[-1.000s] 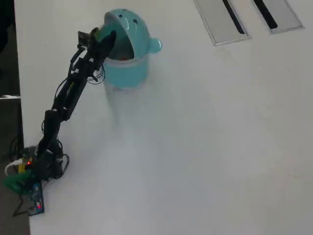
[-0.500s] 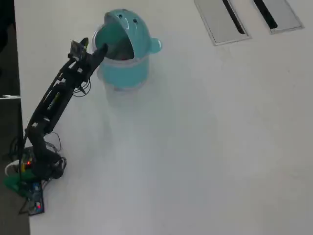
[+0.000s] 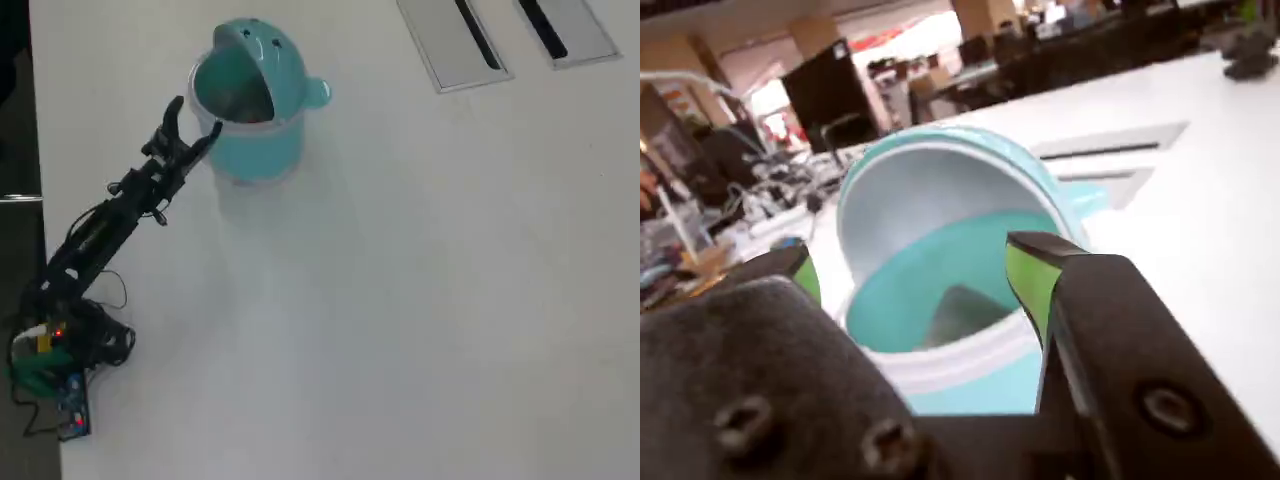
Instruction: Grasp RGB lego blocks and put them in the bin one by one.
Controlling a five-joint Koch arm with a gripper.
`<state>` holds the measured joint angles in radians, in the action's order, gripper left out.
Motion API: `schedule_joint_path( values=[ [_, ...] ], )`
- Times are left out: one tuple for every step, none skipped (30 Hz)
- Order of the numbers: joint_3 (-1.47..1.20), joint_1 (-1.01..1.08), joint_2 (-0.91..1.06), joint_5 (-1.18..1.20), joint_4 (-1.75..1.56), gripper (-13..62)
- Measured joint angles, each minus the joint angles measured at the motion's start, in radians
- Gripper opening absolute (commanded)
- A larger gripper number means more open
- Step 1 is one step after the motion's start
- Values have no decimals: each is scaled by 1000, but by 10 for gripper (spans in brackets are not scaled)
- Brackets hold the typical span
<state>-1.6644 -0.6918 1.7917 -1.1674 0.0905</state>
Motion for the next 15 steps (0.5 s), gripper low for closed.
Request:
schedule_joint_path(
  values=[
    [-28,14,18,34,-6,341],
    [-55,25,34,63,-15,341],
    [-81,34,51,92,-29,341],
    [-103,43,66,117,-40,341],
    [-120,51,81,143,-46,341],
    [-130,55,95,172,-49,341],
    [-138,61,112,207,-49,341],
    [-149,69,126,242,-49,341],
    [-172,74,144,278,-51,340],
    [-195,81,160,316,-58,340],
    [-218,92,175,356,-71,340],
    [-239,103,187,396,-81,340],
    [-262,110,199,434,-92,340],
    [-281,120,213,471,-101,340],
    [-302,129,225,506,-118,339]
  ],
)
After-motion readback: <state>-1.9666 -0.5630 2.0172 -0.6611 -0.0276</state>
